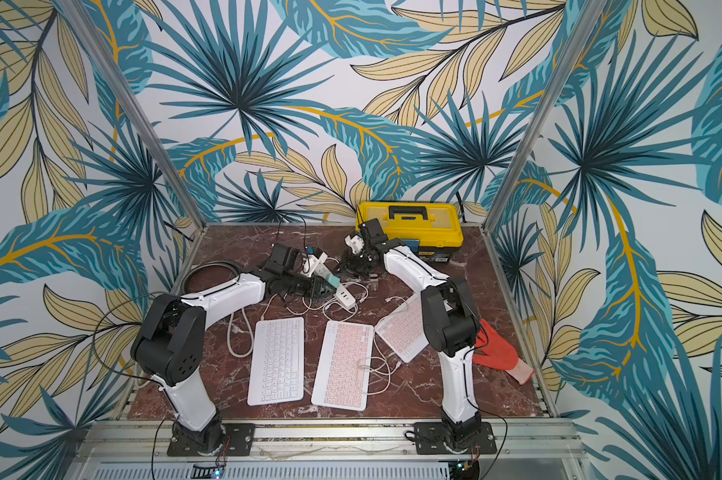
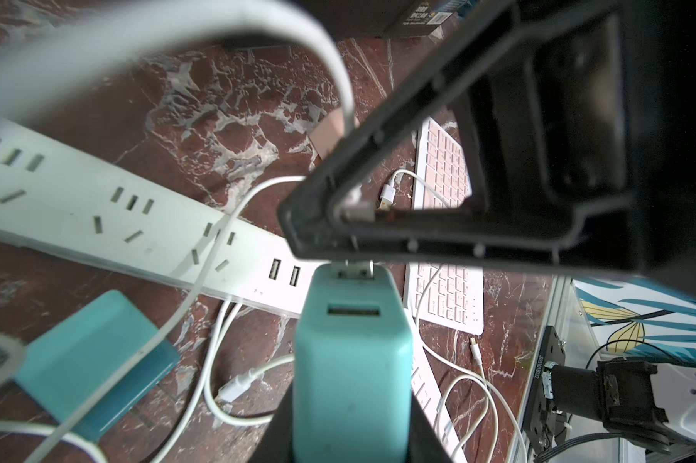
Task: Unplug the wireless keyboard
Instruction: Remove the power cord from the plug, then place the power cord at the center of the board, then place the plug at the center of the board.
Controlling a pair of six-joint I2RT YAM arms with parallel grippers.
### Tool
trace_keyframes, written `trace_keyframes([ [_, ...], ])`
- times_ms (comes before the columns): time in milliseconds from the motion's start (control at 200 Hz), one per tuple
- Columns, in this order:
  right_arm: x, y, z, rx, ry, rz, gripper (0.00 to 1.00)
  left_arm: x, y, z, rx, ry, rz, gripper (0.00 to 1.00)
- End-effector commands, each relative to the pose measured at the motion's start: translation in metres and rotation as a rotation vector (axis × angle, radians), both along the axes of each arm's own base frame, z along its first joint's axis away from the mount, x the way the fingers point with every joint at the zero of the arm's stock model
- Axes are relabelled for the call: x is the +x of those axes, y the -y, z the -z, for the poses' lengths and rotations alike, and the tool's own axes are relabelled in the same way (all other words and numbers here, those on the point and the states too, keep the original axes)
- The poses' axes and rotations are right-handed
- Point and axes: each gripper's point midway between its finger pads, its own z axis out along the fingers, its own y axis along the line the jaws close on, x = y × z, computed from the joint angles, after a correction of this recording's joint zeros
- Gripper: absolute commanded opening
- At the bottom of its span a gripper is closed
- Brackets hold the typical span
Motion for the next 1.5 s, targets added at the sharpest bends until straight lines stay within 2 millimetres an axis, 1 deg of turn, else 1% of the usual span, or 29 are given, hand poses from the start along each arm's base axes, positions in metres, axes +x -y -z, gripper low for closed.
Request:
trace_keyframes([
  [0, 0.014, 0.01, 0.003, -0.012, 0.006, 0.02, 0.1, -0.03, 0.017, -0.018, -0.05, 0.061, 0.141, 0.0],
  [85, 0.016, 0.014, 0.004, -0.028, 0.007, 0.011, 0.09, -0.04, 0.019, -0.014, -0.07, 0.033, 0.17, 0.0],
  [120, 0.017, 0.016, 0.006, -0.035, 0.008, 0.017, 0.09, -0.04, 0.019, -0.011, -0.064, 0.024, 0.163, 0.0],
  [230, 0.018, 0.019, 0.009, -0.054, 0.014, 0.032, 0.1, -0.031, 0.011, -0.005, -0.033, -0.002, 0.088, 0.0],
  [431, 0.018, 0.026, 0.009, -0.089, 0.057, 0.048, 0.1, -0.015, 0.004, -0.008, -0.013, -0.008, 0.005, 0.0],
  [521, 0.019, 0.031, 0.008, -0.13, 0.104, 0.04, 0.1, -0.011, 0.0, -0.01, -0.017, -0.019, -0.023, 0.0],
  [616, 0.023, 0.042, 0.007, -0.207, 0.174, 0.04, 0.11, -0.012, -0.005, -0.014, -0.026, -0.023, -0.042, 0.0],
  [681, 0.027, 0.049, 0.006, -0.26, 0.22, 0.04, 0.11, -0.009, -0.015, -0.018, -0.033, -0.029, -0.077, 0.0],
  [771, 0.033, 0.054, 0.003, -0.317, 0.265, 0.026, 0.11, -0.001, -0.035, -0.019, -0.031, -0.047, -0.158, 0.0],
  [851, 0.038, 0.058, 0.009, -0.378, 0.272, 0.012, 0.12, 0.009, -0.055, -0.019, -0.022, -0.06, -0.248, 0.0],
  [911, 0.039, 0.057, 0.012, -0.406, 0.28, 0.0, 0.12, 0.016, -0.07, -0.014, -0.008, -0.076, -0.316, 0.0],
  [1006, 0.042, 0.048, 0.014, -0.416, 0.297, -0.021, 0.12, 0.022, -0.083, -0.007, 0.006, -0.097, -0.374, 0.0],
  [1101, 0.041, 0.029, 0.011, -0.403, 0.329, -0.063, 0.12, 0.031, -0.093, 0.0, 0.023, -0.111, -0.423, 0.0],
  [1181, 0.04, 0.014, 0.009, -0.391, 0.354, -0.101, 0.12, 0.041, -0.104, 0.007, 0.029, -0.137, -0.476, 0.0],
  [1272, 0.036, -0.004, 0.008, -0.365, 0.375, -0.16, 0.13, 0.056, -0.12, 0.015, 0.029, -0.17, -0.545, 0.0],
  [1412, 0.027, -0.03, 0.009, -0.339, 0.4, -0.241, 0.13, 0.076, -0.156, 0.036, 0.042, -0.238, -0.691, 0.0],
  [1457, 0.025, -0.038, 0.01, -0.319, 0.401, -0.248, 0.13, 0.081, -0.163, 0.04, 0.039, -0.249, -0.714, 0.0],
  [1497, 0.025, -0.045, 0.012, -0.293, 0.396, -0.253, 0.13, 0.086, -0.165, 0.041, 0.033, -0.255, -0.714, 0.0],
])
